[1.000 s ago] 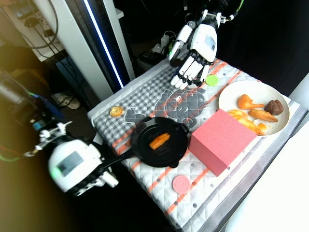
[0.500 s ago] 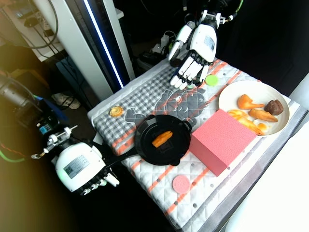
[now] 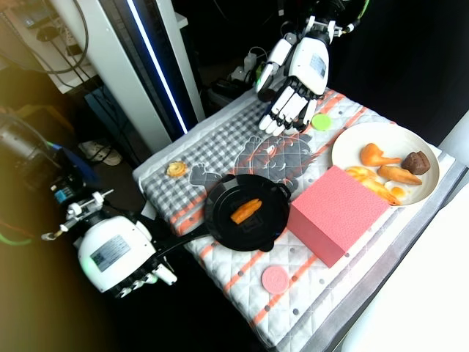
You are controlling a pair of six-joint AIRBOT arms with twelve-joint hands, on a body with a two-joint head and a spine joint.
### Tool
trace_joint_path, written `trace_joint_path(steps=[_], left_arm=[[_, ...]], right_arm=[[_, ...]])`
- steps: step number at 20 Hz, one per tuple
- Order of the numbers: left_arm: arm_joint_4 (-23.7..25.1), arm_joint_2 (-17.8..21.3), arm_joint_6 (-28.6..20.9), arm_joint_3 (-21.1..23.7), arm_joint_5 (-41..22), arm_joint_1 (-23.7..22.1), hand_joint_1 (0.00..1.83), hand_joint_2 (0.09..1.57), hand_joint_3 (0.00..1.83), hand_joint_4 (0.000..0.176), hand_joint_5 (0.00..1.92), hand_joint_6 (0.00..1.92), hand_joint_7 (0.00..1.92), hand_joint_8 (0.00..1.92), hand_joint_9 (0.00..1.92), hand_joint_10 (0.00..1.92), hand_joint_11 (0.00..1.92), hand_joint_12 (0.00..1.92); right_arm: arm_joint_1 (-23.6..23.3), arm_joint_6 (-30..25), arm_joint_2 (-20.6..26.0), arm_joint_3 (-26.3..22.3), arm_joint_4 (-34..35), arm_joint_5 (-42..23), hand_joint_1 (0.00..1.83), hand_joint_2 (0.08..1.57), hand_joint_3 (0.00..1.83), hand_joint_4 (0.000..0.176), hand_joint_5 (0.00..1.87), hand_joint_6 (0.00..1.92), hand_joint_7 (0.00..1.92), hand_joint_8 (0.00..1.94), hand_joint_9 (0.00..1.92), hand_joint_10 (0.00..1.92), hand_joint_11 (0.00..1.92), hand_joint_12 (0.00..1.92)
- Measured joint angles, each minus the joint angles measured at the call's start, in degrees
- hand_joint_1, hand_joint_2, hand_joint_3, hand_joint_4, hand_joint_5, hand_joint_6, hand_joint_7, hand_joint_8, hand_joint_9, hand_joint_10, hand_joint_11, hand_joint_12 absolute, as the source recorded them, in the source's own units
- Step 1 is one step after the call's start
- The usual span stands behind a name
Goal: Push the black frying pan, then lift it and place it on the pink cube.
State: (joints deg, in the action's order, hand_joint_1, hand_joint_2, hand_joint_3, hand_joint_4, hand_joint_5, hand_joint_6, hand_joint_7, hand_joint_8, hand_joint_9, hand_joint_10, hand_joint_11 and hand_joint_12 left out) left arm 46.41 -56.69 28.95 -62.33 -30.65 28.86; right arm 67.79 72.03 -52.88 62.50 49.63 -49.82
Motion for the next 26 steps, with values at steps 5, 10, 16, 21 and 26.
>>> trace_joint_path(steps=[5, 10, 16, 21, 26], left_arm=[[-0.37, 0.00, 0.15, 0.00, -0.04, 0.00, 0.31, 1.47, 0.00, 0.000, 0.52, 0.01, 0.58, 0.01, 0.57, 0.01, 0.00, 1.26], [-0.48, 0.00, 0.37, 0.00, -0.11, 0.02, 0.31, 1.46, 0.00, 0.000, 0.52, 0.01, 0.59, 0.00, 0.58, 0.01, 0.00, 1.30], [-1.42, 0.00, 0.96, 0.00, -0.37, 0.66, 0.34, 1.46, 0.00, 0.000, 0.52, 0.01, 0.59, 0.01, 0.58, 0.02, 0.00, 1.30], [-1.66, 0.00, 1.05, 0.00, -0.37, 0.72, 0.32, 1.47, 0.00, 0.000, 0.52, 0.00, 0.58, 0.00, 0.57, 0.01, 0.00, 1.24], [-2.25, 0.00, 1.44, 0.00, -0.63, 1.38, 0.33, 1.46, 0.00, 0.000, 0.51, 0.00, 0.57, 0.00, 0.55, 0.00, 0.00, 1.24]], right_arm=[[0.31, -0.02, 0.61, -0.35, 0.37, -0.09, 1.45, 1.32, 0.00, 0.000, 1.15, 1.92, 1.40, 1.94, 1.54, 1.92, 1.58, 1.92], [1.18, 0.11, 0.90, -1.09, 1.64, -0.50, 1.31, 1.28, 0.00, 0.000, 0.90, 1.92, 1.25, 1.94, 1.43, 1.92, 1.46, 1.92], [1.38, 7.15, 0.92, -4.09, 2.45, -0.57, 0.98, 1.24, 0.00, 0.034, 0.14, 0.31, 0.22, 0.41, 0.17, 0.83, 0.00, 1.35], [1.38, 8.96, 1.44, -5.86, 2.45, -1.01, 0.97, 1.19, 0.00, 0.130, 0.00, 0.00, 0.00, 0.00, 0.00, 0.01, 0.00, 0.07], [1.40, 9.03, 1.73, -6.16, 1.03, -1.79, 0.92, 1.20, 0.00, 0.107, 0.00, 0.00, 0.00, 0.00, 0.00, 0.00, 0.03, 0.04]])
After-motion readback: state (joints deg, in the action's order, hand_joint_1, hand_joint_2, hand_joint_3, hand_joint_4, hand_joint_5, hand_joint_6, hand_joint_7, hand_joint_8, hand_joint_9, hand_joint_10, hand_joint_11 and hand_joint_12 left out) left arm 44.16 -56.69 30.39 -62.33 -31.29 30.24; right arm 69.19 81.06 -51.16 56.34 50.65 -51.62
